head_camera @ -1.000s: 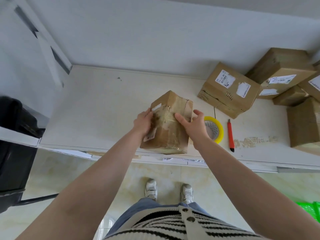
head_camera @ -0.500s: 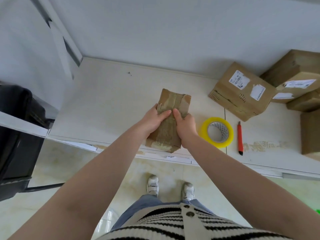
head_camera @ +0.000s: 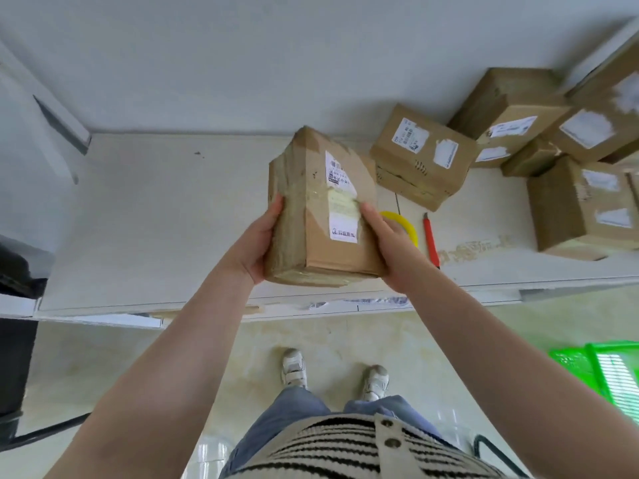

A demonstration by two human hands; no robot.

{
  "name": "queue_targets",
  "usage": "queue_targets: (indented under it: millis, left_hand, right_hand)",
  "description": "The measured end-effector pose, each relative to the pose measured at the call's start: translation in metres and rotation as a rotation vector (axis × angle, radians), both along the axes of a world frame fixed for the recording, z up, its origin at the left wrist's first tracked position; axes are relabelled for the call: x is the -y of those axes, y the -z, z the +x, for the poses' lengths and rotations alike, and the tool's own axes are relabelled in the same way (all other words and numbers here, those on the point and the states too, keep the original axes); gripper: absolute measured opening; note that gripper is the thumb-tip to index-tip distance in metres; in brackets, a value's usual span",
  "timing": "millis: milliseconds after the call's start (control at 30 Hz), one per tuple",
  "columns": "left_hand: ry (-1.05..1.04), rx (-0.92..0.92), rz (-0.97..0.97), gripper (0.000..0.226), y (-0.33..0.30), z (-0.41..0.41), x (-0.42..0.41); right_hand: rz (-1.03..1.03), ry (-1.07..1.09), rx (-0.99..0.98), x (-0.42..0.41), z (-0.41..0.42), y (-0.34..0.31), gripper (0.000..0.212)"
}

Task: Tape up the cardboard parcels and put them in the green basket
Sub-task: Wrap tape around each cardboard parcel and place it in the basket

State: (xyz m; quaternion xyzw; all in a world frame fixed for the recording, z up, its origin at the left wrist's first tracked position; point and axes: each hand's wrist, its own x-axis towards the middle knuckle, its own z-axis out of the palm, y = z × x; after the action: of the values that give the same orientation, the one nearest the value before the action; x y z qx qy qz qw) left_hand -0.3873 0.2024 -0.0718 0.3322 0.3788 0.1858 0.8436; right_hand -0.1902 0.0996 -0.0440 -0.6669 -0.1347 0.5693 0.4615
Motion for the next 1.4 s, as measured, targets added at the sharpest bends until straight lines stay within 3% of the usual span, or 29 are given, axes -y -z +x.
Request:
queue_targets:
  millis: [67, 133, 167, 233, 300, 367, 467, 533, 633, 767, 1033, 1400]
  left_hand:
    - [0.020, 0.029, 0.002, 0.059, -0.002, 0.020, 0.008]
    - [0.061, 0.024, 0.010, 0.067, -0.003, 0.039, 0.017]
    - [0.096, 0.013, 0.025, 0.070, -0.004, 0.050, 0.024]
    - [0.139, -0.010, 0.070, 0.072, -0.007, 0.074, 0.040]
    - [0.110, -0.047, 0.170, 0.059, -0.012, 0.103, 0.058]
    - [0.077, -0.147, 0.346, 0.043, -0.019, 0.138, 0.079]
    - [0.072, -0.300, 0.585, 0.036, -0.036, 0.197, 0.126]
    - [0.222, -0.259, 0.581, 0.041, -0.047, 0.240, 0.168]
    - [0.501, -0.208, 0.568, 0.071, -0.054, 0.301, 0.238]
    - [0.639, -0.189, 0.657, 0.045, -0.033, 0.376, 0.325]
    - [0.936, -0.207, 0.704, 0.048, -0.011, 0.497, 0.420]
    - [1.264, -0.209, 0.694, 0.046, 0.016, 0.684, 0.499]
  right_hand:
    - [0.038, 0.082, -0.130, 0.015, 0.009, -0.002, 0.042]
    - [0.107, 0.138, -0.172, 0.033, 0.025, -0.001, 0.009]
    - [0.126, 0.164, -0.183, 0.044, 0.032, -0.005, 0.006]
    - [0.111, 0.218, -0.147, 0.068, 0.048, -0.009, 0.029]
    - [0.105, 0.292, -0.089, 0.097, 0.068, -0.013, 0.041]
    - [0.114, 0.367, -0.036, 0.132, 0.092, -0.014, 0.038]
    - [0.107, 0.477, 0.019, 0.193, 0.131, -0.010, 0.030]
    - [0.106, 0.565, 0.017, 0.236, 0.158, -0.006, 0.029]
    - [0.077, 0.692, 0.058, 0.297, 0.196, 0.003, 0.033]
    - [0.044, 0.873, 0.101, 0.373, 0.242, 0.022, 0.034]
    - [-0.084, 1.107, 0.068, 0.480, 0.316, 0.059, 0.064]
    - [-0.149, 1.388, 0.071, 0.555, 0.455, 0.075, 0.045]
